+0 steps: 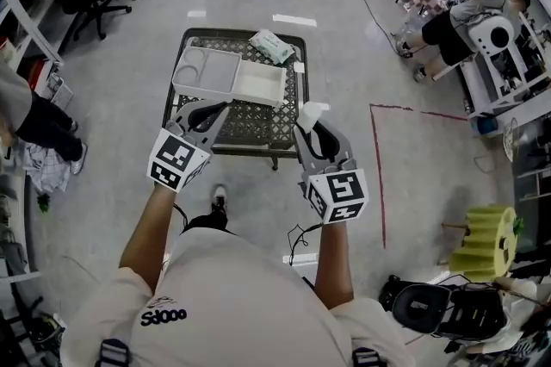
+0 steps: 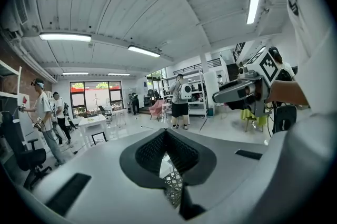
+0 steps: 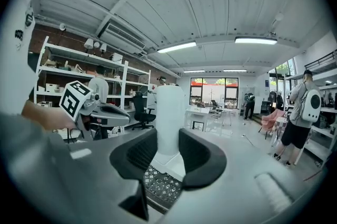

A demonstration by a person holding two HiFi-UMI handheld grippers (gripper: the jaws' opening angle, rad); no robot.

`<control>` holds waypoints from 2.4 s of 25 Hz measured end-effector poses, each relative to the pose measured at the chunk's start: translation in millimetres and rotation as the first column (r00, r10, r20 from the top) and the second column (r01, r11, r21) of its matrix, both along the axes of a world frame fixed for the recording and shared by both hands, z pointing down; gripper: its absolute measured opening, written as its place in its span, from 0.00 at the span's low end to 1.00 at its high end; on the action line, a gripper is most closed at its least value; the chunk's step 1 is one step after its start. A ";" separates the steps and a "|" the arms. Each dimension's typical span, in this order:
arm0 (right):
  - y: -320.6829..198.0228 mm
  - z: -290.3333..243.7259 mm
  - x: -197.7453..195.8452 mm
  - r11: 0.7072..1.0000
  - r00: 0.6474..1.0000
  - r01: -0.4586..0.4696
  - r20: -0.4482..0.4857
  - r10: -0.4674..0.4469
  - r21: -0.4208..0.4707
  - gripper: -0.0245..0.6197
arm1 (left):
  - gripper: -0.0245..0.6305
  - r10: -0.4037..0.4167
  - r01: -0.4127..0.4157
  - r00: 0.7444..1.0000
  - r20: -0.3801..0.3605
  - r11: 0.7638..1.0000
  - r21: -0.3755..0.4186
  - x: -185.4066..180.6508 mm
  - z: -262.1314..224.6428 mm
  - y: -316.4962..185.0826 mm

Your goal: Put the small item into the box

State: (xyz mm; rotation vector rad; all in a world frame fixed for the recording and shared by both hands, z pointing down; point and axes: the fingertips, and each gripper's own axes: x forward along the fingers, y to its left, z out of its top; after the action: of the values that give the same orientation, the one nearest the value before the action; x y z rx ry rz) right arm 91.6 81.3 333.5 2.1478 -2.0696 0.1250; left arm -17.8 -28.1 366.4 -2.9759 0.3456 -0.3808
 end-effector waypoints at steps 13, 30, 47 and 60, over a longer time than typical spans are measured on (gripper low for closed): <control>-58.3 13.2 25.9 0.998 0.999 -0.024 0.023 0.025 -0.059 0.25 | 0.04 0.023 -0.021 0.999 0.032 0.999 -0.036 27.3 12.5 -58.8; -136.5 50.4 38.9 0.988 0.997 -0.066 0.037 0.071 -0.141 0.25 | 0.04 0.075 -0.068 0.994 0.075 0.993 -0.099 46.4 51.5 -135.4; -171.0 98.1 73.9 0.971 0.995 0.049 0.095 -0.027 -0.233 0.25 | 0.04 -0.022 0.051 0.987 0.156 0.982 -0.183 71.0 89.5 -165.1; -197.9 154.5 125.3 0.916 0.972 0.216 0.165 -0.169 -0.338 0.25 | 0.04 -0.174 0.236 0.955 0.239 0.936 -0.260 99.0 132.0 -173.1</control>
State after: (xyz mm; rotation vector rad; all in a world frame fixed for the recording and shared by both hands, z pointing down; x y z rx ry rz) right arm 216.9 -116.6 488.0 1.7553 -2.1192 0.5838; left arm 81.2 -201.2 498.4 -3.1398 0.6312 -0.8336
